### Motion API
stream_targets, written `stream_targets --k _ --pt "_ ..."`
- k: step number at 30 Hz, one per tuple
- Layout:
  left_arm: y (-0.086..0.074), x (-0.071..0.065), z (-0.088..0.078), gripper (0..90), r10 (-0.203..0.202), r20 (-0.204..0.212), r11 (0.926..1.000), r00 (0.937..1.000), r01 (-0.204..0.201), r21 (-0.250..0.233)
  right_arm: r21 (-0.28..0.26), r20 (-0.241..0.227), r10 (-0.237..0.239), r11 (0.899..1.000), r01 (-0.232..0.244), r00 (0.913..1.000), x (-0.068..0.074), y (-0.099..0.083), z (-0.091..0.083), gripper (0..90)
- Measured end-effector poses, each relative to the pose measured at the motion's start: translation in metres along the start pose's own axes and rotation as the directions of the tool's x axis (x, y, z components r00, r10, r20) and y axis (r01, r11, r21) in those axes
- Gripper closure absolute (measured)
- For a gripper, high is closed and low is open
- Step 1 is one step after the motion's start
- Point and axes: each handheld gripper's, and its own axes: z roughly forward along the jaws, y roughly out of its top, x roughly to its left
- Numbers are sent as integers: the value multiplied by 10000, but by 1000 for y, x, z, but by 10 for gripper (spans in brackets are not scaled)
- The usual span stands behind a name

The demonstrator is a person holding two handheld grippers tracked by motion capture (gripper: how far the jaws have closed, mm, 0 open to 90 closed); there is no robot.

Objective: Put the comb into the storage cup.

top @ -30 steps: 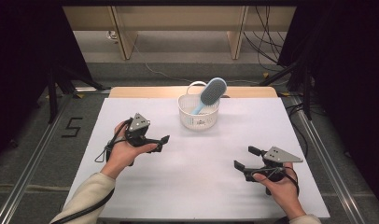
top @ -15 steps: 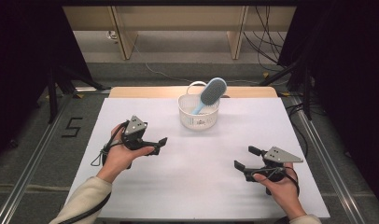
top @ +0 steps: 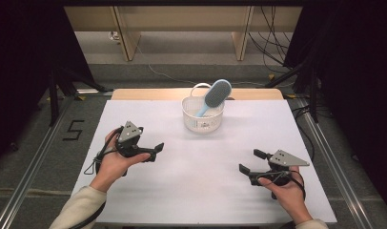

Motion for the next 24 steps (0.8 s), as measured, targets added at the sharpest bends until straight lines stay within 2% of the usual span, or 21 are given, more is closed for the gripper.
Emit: stream_targets --k 5,14,18,24 --pt "-3 -1 -3 42 90 64 9998 9999 -89 -171 -9 -13 -2 10000 2 10000 0 0 0 152" --pt "-12 1 -10 32 171 21 9998 9999 -171 36 -6 -15 2 10000 -2 10000 0 0 0 152" --pt "-16 2 -11 30 9 28 9999 10000 -9 126 -13 -1 3 10000 -3 10000 0 0 0 152" --pt "-18 2 -14 27 56 44 9998 10000 -57 200 -10 -10 11 10000 -11 10000 0 0 0 152"
